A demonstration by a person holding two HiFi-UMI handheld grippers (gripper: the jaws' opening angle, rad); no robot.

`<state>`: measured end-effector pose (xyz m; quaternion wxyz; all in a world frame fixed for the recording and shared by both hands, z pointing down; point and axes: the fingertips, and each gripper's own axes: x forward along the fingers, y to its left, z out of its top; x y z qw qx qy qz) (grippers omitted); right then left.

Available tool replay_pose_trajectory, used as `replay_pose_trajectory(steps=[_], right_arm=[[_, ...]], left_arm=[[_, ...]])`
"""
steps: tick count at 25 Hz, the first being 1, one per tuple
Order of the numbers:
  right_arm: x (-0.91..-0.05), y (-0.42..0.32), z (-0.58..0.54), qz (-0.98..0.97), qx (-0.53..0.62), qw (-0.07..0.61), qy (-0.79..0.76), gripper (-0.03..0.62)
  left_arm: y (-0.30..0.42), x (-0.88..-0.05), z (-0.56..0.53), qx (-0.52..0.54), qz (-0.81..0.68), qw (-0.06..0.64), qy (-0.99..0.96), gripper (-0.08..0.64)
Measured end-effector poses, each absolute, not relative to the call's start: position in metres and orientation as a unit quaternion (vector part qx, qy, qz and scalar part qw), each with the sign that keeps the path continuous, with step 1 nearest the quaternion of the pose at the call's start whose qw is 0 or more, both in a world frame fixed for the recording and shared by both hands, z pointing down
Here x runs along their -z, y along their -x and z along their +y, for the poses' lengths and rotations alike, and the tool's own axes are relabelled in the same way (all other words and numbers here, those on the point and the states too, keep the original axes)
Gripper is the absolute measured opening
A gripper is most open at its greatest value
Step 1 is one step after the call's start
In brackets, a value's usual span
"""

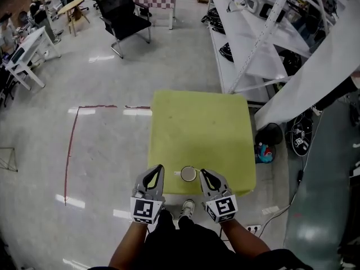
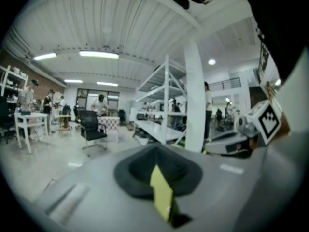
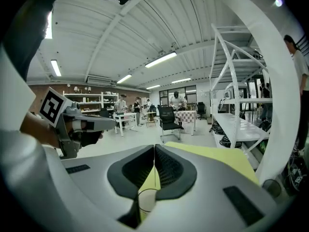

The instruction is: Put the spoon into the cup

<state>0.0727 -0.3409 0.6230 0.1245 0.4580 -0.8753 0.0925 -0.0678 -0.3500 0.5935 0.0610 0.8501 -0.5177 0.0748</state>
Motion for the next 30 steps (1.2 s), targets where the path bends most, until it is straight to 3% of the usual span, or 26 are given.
replay_pose_trajectory(steps=[27,30], right_arm=[[-0.74,-0.045,-0.34,-0.865,-0.176,0.225,-0.413,0.014],[-0.736,-0.045,-0.342,-0.863,-0.17,0.221,-0.42,0.073]], left_arm=[[0.075,-0.626,-0.345,-0.107,-0.513,0.102,-0.846,0.006],[0.075,-0.624,-0.345,-0.106,-0.511,0.099,-0.847,0.006]])
